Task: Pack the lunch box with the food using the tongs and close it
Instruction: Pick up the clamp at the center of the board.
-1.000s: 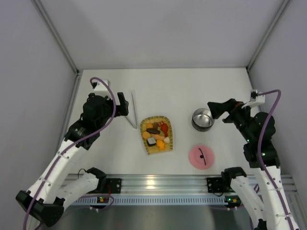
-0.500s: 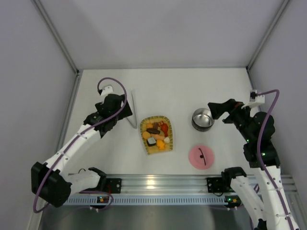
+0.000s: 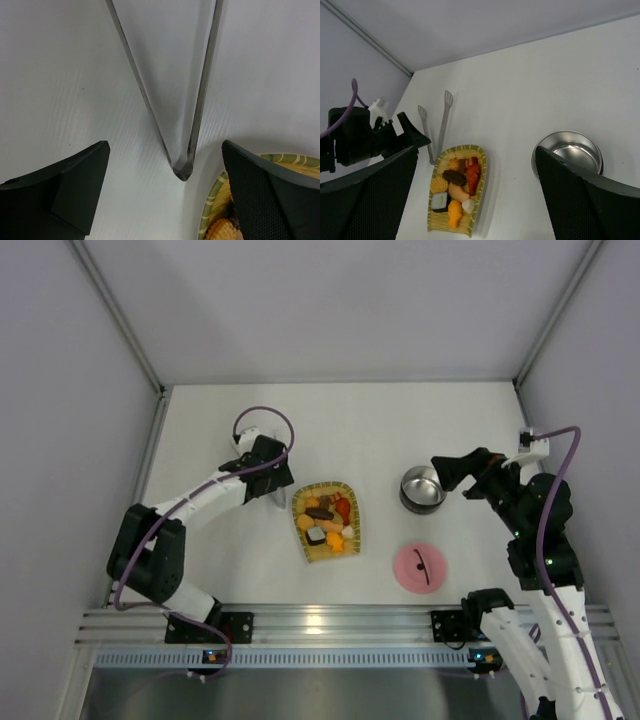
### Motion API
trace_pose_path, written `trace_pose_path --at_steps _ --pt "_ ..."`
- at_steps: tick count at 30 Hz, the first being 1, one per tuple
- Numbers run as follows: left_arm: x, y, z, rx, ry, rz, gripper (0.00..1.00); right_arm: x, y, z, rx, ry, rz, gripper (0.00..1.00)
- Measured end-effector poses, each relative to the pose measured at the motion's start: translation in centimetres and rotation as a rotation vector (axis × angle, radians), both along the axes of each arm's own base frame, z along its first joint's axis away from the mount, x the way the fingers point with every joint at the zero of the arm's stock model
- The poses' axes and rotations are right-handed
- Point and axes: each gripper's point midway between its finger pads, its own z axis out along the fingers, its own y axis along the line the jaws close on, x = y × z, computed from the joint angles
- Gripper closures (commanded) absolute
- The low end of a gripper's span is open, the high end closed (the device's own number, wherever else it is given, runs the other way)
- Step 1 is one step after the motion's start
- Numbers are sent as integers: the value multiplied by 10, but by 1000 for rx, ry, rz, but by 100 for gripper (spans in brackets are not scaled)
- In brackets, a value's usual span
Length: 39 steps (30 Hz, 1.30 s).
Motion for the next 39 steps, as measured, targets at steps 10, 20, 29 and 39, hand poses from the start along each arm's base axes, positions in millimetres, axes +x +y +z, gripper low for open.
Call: trace_pose_path --at_steps 10,20,29,39 --pt "28 -14 -33 11 49 14 1 -1 0 -2 -4 7 0 0" --pt "38 3 -57 25 82 88 2 -1 -1 -4 -19 10 2 0" --pt "47 7 -60 25 72 69 17 0 -1 -5 -19 15 2 1" --pt "47 6 -62 25 77 55 39 1 1 -8 -18 25 13 0"
